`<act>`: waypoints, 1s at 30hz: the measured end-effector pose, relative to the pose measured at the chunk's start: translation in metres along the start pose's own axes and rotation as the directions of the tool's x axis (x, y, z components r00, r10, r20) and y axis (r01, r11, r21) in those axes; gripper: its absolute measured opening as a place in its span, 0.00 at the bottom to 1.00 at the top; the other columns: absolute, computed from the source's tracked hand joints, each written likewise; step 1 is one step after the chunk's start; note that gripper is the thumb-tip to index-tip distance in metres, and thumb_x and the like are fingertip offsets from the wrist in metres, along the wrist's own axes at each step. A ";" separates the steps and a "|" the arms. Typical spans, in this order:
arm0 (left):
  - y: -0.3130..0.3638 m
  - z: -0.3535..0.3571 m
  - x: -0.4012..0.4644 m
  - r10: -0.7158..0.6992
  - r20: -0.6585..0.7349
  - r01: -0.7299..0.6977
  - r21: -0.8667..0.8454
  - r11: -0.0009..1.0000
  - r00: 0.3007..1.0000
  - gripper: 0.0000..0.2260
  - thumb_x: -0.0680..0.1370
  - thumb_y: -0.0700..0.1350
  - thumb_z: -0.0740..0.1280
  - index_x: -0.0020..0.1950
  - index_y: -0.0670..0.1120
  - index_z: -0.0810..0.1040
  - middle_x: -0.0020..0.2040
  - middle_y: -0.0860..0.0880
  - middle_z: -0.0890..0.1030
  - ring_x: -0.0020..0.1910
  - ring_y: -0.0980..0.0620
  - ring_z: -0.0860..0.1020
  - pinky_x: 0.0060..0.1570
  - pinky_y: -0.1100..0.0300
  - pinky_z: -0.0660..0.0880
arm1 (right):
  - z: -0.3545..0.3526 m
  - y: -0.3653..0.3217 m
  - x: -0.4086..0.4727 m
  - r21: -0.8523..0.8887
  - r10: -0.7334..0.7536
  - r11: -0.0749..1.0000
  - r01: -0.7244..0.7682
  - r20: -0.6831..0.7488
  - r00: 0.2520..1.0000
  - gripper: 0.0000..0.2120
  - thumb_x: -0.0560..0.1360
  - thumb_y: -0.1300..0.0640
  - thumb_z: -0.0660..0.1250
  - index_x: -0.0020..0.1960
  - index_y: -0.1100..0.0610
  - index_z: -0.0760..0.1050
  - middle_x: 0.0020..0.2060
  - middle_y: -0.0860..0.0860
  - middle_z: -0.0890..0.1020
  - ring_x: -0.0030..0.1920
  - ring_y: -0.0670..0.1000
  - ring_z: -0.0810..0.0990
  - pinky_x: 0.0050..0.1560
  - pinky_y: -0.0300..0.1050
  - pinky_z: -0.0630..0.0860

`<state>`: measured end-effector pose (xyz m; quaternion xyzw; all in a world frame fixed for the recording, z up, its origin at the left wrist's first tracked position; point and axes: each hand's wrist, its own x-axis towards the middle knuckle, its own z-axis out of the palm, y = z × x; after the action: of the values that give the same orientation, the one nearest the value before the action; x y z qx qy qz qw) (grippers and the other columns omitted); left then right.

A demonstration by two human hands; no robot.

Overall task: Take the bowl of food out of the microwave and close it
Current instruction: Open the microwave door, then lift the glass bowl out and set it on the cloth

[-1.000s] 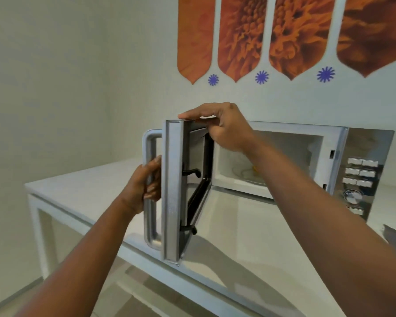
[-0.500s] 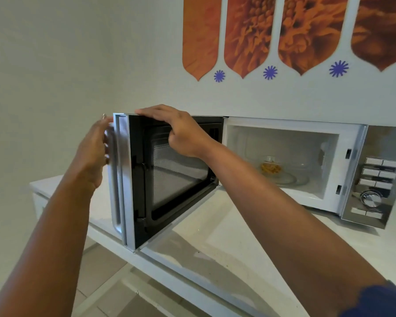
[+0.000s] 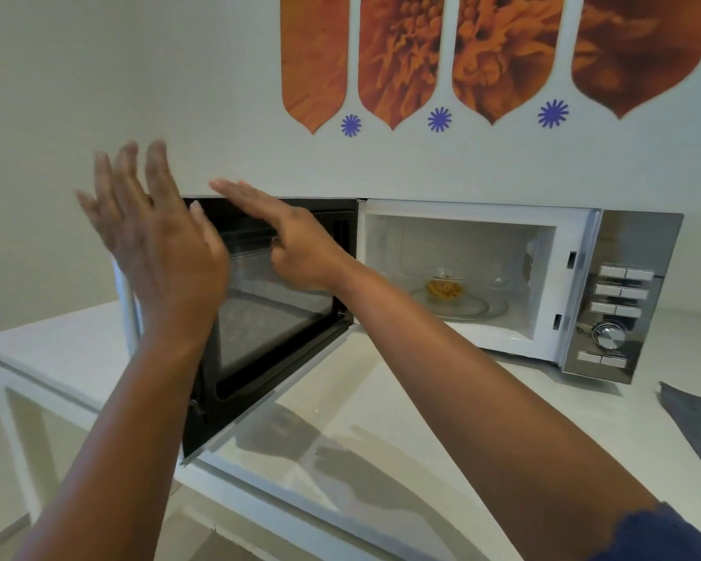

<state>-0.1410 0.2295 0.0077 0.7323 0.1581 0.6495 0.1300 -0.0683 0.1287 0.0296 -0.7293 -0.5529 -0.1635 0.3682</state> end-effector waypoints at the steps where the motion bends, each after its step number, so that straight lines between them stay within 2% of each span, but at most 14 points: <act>1: 0.009 0.006 -0.004 0.089 -0.048 -0.088 0.010 0.996 0.995 0.24 0.75 0.37 0.58 0.71 0.40 0.64 0.72 0.38 0.67 0.74 0.36 0.59 0.74 0.42 0.49 | -0.005 0.008 -0.004 0.025 0.027 0.999 -0.025 -0.079 0.997 0.40 0.61 0.80 0.51 0.71 0.57 0.62 0.72 0.55 0.66 0.74 0.50 0.59 0.70 0.26 0.52; 2: 0.018 0.013 -0.008 0.192 -0.098 -0.191 0.019 0.981 0.977 0.24 0.73 0.35 0.59 0.70 0.39 0.66 0.71 0.38 0.69 0.73 0.35 0.61 0.74 0.43 0.49 | -0.012 0.015 -0.008 0.056 0.054 0.997 -0.045 -0.167 0.984 0.38 0.61 0.79 0.52 0.69 0.58 0.65 0.71 0.56 0.69 0.73 0.50 0.62 0.68 0.24 0.53; 4: 0.037 0.030 -0.017 0.381 -0.176 -0.385 0.011 0.923 0.908 0.25 0.71 0.31 0.60 0.68 0.40 0.68 0.68 0.39 0.73 0.71 0.37 0.65 0.75 0.49 0.47 | -0.026 0.029 -0.019 0.143 0.126 0.986 -0.082 -0.337 0.933 0.32 0.64 0.77 0.54 0.66 0.60 0.69 0.67 0.57 0.74 0.70 0.50 0.68 0.70 0.32 0.59; 6: 0.059 0.051 -0.029 0.466 -0.133 -0.481 -0.121 0.869 0.875 0.25 0.70 0.31 0.60 0.67 0.40 0.70 0.66 0.39 0.76 0.69 0.41 0.68 0.75 0.51 0.50 | -0.045 0.047 -0.035 0.246 0.234 0.961 -0.127 -0.472 0.850 0.27 0.67 0.76 0.56 0.63 0.62 0.72 0.63 0.59 0.77 0.66 0.51 0.73 0.69 0.43 0.66; 7: 0.070 0.061 -0.037 0.459 -0.071 -0.462 -0.228 0.857 0.886 0.24 0.70 0.31 0.60 0.67 0.39 0.71 0.65 0.39 0.76 0.68 0.42 0.69 0.74 0.49 0.55 | -0.054 0.058 -0.043 0.287 0.288 0.946 -0.152 -0.523 0.802 0.25 0.68 0.76 0.56 0.62 0.63 0.73 0.61 0.59 0.78 0.64 0.52 0.75 0.68 0.46 0.68; 9: 0.088 0.083 -0.050 0.374 0.112 -0.289 -0.450 0.845 0.921 0.24 0.72 0.32 0.61 0.68 0.39 0.71 0.65 0.39 0.75 0.67 0.43 0.71 0.70 0.50 0.64 | -0.071 0.079 -0.061 0.339 0.375 0.919 -0.199 -0.602 0.705 0.22 0.69 0.75 0.57 0.60 0.62 0.75 0.58 0.59 0.81 0.61 0.53 0.78 0.65 0.48 0.72; 11: 0.101 0.106 -0.058 0.268 0.297 -0.049 -0.581 0.812 0.916 0.23 0.73 0.33 0.62 0.69 0.40 0.69 0.66 0.40 0.73 0.67 0.44 0.71 0.66 0.61 0.64 | -0.084 0.098 -0.077 0.383 0.449 0.890 -0.247 -0.646 0.617 0.21 0.70 0.75 0.57 0.58 0.61 0.76 0.56 0.58 0.81 0.60 0.52 0.79 0.60 0.44 0.74; 13: 0.109 0.131 -0.063 0.172 0.429 0.155 -0.627 0.764 0.887 0.23 0.73 0.33 0.61 0.69 0.41 0.70 0.67 0.41 0.73 0.66 0.46 0.71 0.62 0.65 0.64 | -0.097 0.113 -0.091 0.397 0.504 0.864 -0.310 -0.670 0.546 0.20 0.71 0.73 0.57 0.58 0.60 0.76 0.56 0.56 0.82 0.59 0.51 0.79 0.51 0.38 0.77; 15: 0.115 0.156 -0.067 0.075 0.559 0.346 -0.606 0.717 0.826 0.23 0.74 0.32 0.61 0.69 0.41 0.69 0.68 0.42 0.72 0.67 0.46 0.71 0.64 0.62 0.66 | -0.109 0.129 -0.104 0.396 0.539 0.841 -0.370 -0.684 0.492 0.19 0.72 0.72 0.58 0.58 0.58 0.76 0.57 0.56 0.82 0.57 0.53 0.80 0.47 0.43 0.78; 18: 0.119 0.190 -0.073 -0.026 0.711 0.566 -0.536 0.626 0.702 0.22 0.76 0.33 0.60 0.70 0.42 0.68 0.70 0.44 0.71 0.68 0.48 0.71 0.66 0.59 0.66 | -0.124 0.152 -0.118 0.422 0.585 0.800 -0.426 -0.707 0.398 0.19 0.73 0.72 0.58 0.59 0.58 0.76 0.58 0.55 0.81 0.57 0.56 0.79 0.53 0.47 0.75; 21: 0.120 0.217 -0.076 -0.092 0.799 0.699 -0.456 0.551 0.594 0.22 0.77 0.36 0.58 0.71 0.46 0.67 0.71 0.46 0.71 0.68 0.48 0.71 0.65 0.57 0.68 | -0.132 0.175 -0.126 0.428 0.609 0.769 -0.475 -0.716 0.340 0.19 0.74 0.70 0.58 0.61 0.58 0.75 0.59 0.55 0.80 0.51 0.48 0.79 0.43 0.38 0.78; 23: 0.121 0.239 -0.076 -0.106 0.841 0.757 -0.413 0.506 0.530 0.21 0.78 0.37 0.58 0.71 0.47 0.66 0.71 0.47 0.71 0.67 0.48 0.71 0.62 0.59 0.68 | -0.136 0.196 -0.128 0.431 0.626 0.741 -0.515 -0.721 0.298 0.17 0.75 0.68 0.58 0.61 0.57 0.75 0.59 0.54 0.80 0.48 0.44 0.76 0.45 0.36 0.76; 26: 0.124 0.265 -0.076 -0.087 0.889 0.799 -0.357 0.483 0.450 0.22 0.78 0.37 0.57 0.72 0.49 0.65 0.72 0.47 0.69 0.67 0.48 0.71 0.55 0.61 0.67 | -0.139 0.221 -0.127 0.430 0.660 0.695 -0.576 -0.699 0.274 0.15 0.76 0.65 0.61 0.61 0.57 0.75 0.60 0.54 0.79 0.51 0.45 0.75 0.49 0.34 0.71; 30: 0.128 0.297 -0.075 -0.024 0.936 0.814 -0.292 0.502 0.351 0.22 0.79 0.39 0.58 0.74 0.49 0.62 0.72 0.44 0.67 0.68 0.44 0.69 0.64 0.56 0.68 | -0.137 0.253 -0.122 0.390 0.694 0.630 -0.672 -0.671 0.261 0.13 0.76 0.61 0.63 0.60 0.57 0.75 0.60 0.55 0.80 0.58 0.51 0.77 0.55 0.38 0.69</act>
<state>0.1538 0.0864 -0.0456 0.7426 0.0013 0.1328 0.6564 0.1480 -0.0830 -0.0471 -0.7419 0.0309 -0.2777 0.6095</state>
